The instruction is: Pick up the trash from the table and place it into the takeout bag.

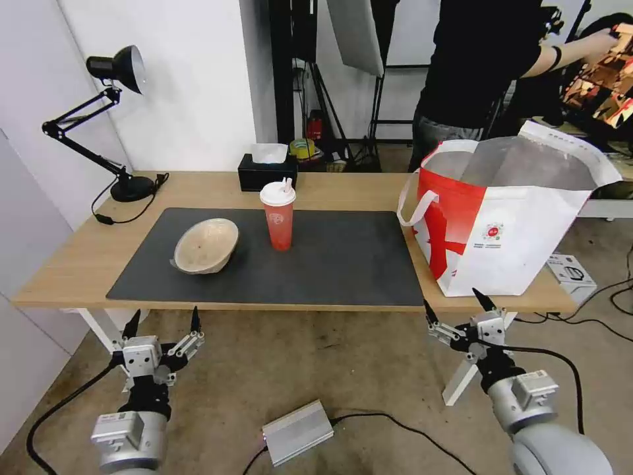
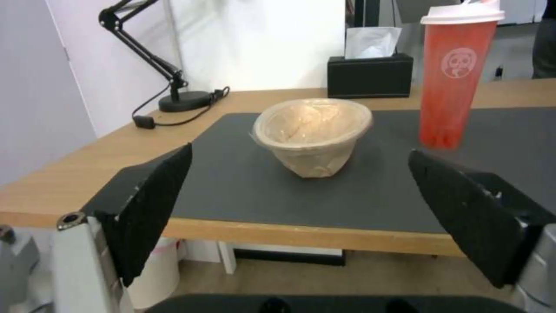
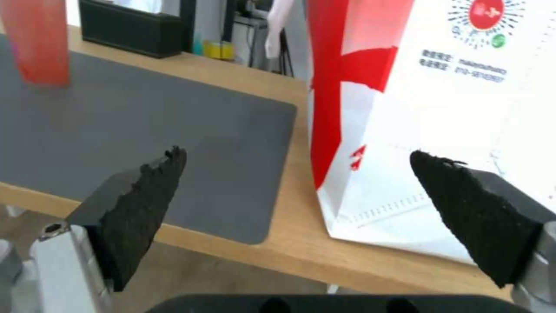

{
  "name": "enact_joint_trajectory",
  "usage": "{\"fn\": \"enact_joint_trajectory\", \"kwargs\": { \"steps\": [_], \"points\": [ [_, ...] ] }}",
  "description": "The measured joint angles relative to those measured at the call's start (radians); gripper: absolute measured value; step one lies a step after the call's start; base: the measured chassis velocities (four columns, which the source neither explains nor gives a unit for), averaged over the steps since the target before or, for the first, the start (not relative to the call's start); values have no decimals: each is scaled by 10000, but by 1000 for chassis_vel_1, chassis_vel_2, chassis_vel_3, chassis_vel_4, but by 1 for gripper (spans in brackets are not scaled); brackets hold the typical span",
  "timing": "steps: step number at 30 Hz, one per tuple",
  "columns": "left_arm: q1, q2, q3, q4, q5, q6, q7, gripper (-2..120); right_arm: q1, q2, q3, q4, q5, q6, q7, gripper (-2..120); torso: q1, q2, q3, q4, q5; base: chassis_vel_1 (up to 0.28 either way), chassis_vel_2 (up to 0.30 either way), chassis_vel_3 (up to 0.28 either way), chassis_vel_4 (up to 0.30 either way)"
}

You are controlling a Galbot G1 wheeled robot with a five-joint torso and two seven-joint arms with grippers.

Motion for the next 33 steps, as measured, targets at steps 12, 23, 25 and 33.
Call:
{"fn": "enact_joint_trajectory", "kwargs": {
  "steps": [12, 23, 25, 33],
  "points": [
    [15, -45, 3, 32, 12, 3, 1, 100, -110, 163, -18, -273, -300, 269, 309, 99, 0, 0, 1, 0, 0, 0, 0, 0, 0],
    [16, -37, -30, 50, 14, 3, 1, 100, -175, 294, -10, -347, -331, 415, 621, 98, 0, 0, 1, 0, 0, 0, 0, 0, 0],
    [9, -44, -30, 65, 14, 3, 1, 100, -220, 333, -106, -376, -354, 434, 844, 98, 0, 0, 0, 0, 0, 0, 0, 0, 0],
    [-1, -66, -26, 84, 13, 4, 0, 100, -322, 382, -186, -427, -370, 465, 1203, 98, 0, 0, 1, 0, 0, 0, 0, 0, 0]
  ]
}}
